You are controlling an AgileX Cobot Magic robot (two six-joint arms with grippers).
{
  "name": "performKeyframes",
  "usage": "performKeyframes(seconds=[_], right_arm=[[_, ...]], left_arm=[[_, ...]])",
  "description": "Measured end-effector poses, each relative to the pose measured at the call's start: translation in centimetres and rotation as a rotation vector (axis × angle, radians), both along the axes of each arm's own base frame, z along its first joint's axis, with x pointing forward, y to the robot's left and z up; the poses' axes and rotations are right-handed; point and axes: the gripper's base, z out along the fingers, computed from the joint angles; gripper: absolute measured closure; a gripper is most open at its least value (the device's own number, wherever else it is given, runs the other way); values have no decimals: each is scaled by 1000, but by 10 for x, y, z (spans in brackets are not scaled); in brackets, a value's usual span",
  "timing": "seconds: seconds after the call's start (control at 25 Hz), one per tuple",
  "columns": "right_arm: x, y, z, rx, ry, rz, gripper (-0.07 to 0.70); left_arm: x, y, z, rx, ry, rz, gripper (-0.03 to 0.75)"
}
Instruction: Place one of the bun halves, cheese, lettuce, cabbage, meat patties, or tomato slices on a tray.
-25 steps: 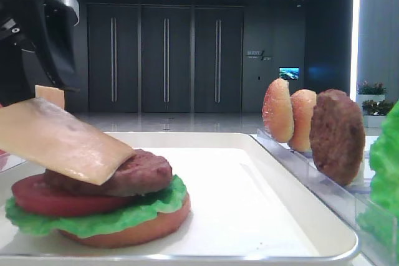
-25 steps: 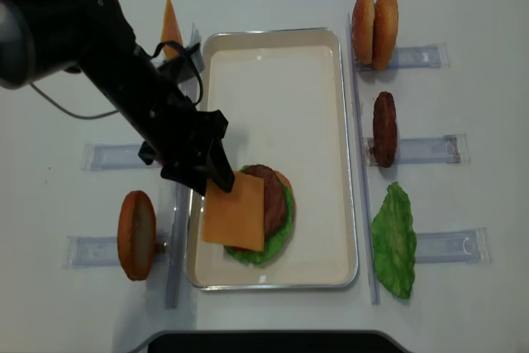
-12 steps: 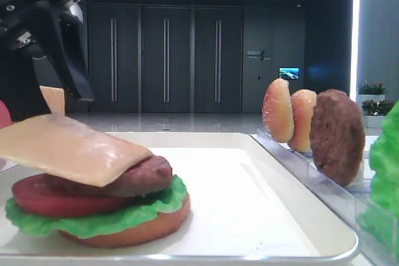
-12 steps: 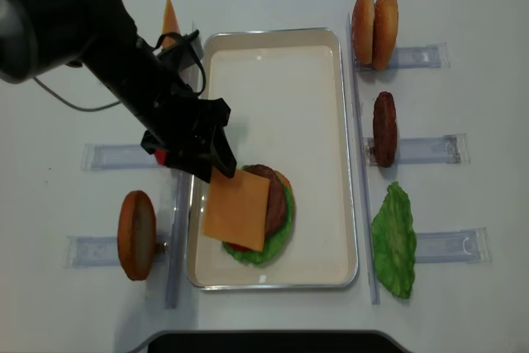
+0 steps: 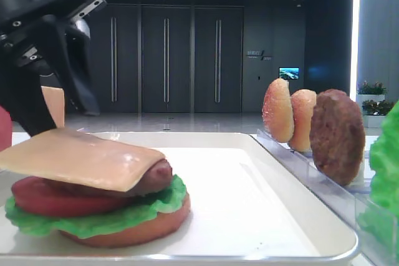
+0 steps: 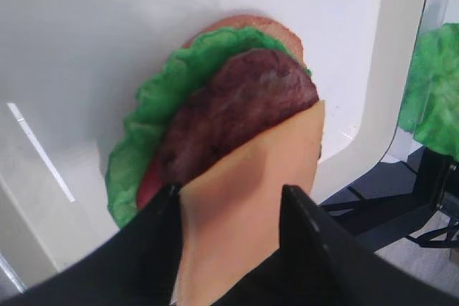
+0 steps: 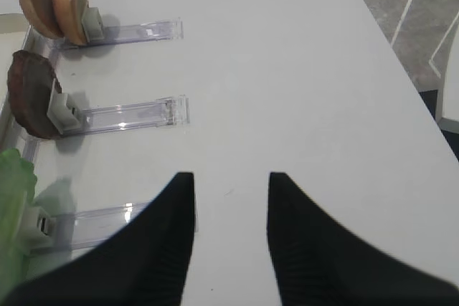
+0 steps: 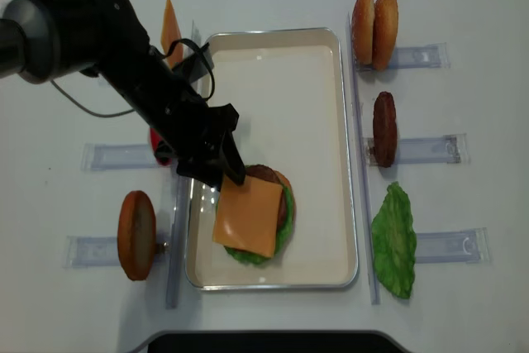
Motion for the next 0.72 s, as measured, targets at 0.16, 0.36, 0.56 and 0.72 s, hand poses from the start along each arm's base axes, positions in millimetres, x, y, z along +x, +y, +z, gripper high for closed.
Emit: performKeyframes(seconds=[0.16,0.36,0.56,0.72], right_arm=[[0,0,0,0,0,0,388],[0,0,0,0,0,0,388],[0,0,0,0,0,0,388],[0,0,0,0,0,0,388]], left_arm=[[0,7,1,91,12,-46,377],[11,11,14,171,-20,-78,377],[30,13,40,233,-109,-96,377],[46,23,59,377,-227,-115,377]])
